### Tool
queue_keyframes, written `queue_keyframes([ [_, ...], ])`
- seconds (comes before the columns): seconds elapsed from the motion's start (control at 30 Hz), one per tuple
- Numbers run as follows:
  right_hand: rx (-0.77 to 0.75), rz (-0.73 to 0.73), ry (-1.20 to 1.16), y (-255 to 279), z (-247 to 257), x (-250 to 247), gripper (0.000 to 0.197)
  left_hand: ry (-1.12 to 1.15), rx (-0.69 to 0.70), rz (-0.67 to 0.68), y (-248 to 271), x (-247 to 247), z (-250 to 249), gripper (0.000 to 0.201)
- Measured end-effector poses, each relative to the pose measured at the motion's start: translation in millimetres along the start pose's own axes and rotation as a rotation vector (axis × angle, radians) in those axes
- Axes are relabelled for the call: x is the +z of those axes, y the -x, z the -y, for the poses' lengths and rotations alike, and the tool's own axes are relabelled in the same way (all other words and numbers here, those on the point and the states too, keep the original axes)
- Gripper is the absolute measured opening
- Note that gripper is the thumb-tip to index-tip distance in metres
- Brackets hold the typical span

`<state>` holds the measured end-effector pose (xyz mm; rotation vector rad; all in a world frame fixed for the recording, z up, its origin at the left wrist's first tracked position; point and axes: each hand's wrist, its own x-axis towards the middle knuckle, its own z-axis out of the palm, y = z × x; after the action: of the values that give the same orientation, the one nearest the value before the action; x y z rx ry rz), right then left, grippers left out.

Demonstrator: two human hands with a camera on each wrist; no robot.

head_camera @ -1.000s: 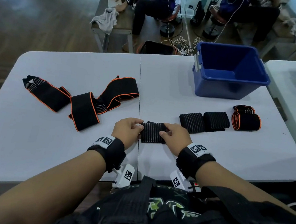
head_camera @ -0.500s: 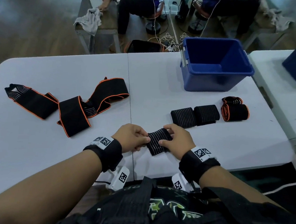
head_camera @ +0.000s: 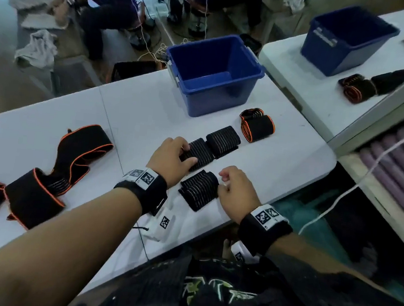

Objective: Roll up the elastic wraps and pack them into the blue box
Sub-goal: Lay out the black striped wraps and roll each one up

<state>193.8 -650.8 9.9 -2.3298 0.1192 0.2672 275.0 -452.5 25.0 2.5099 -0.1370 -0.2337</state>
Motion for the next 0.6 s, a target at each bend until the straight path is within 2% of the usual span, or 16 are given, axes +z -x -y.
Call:
queue_keyframes([
  [0.13, -0.102, -0.022, 0.023, 3, 6, 16, 0.034, -0.040, -0.011, 0.009, -7, 0, 9, 0.033],
  [0.27, -0.213, -0.056, 0.125, 2, 13, 28, 0.031, -0.113, 0.044, 0.065, -14, -2, 15, 0.040],
  [0.43, -0.184, 0.015, 0.308, 3, 22, 38, 0.069, -0.175, 0.058, 0.092, -16, 1, 12, 0.052],
  [0.6, -0.175, -0.077, 0.329, 6, 16, 39, 0.057, -0.210, 0.049, 0.091, -17, 4, 6, 0.057],
])
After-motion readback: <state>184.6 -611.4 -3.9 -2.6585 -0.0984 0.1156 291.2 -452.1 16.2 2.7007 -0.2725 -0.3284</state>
